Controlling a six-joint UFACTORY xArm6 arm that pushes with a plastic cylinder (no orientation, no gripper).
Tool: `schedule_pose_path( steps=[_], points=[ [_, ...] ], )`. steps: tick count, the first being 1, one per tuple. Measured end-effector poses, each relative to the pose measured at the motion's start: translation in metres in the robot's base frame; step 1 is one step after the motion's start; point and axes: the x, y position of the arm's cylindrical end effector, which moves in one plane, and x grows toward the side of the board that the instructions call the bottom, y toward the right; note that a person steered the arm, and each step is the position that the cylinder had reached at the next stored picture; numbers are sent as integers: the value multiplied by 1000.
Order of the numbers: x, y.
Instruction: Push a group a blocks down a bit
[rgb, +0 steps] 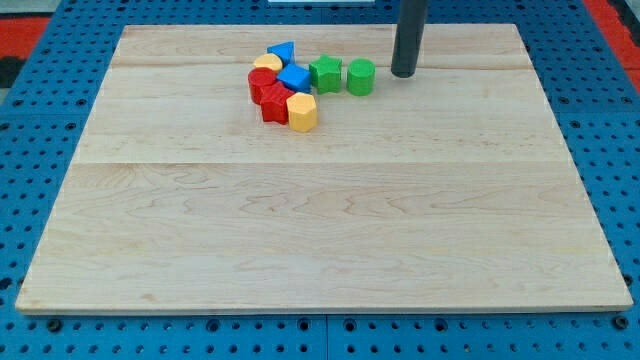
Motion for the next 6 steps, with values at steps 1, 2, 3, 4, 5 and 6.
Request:
schedule_pose_path(
  steps=[1, 2, 3, 4, 5, 6],
  points=[
    [0, -3],
    [0, -4],
    [0, -12],
    [0, -12],
    [0, -27],
    [0, -38]
  ],
)
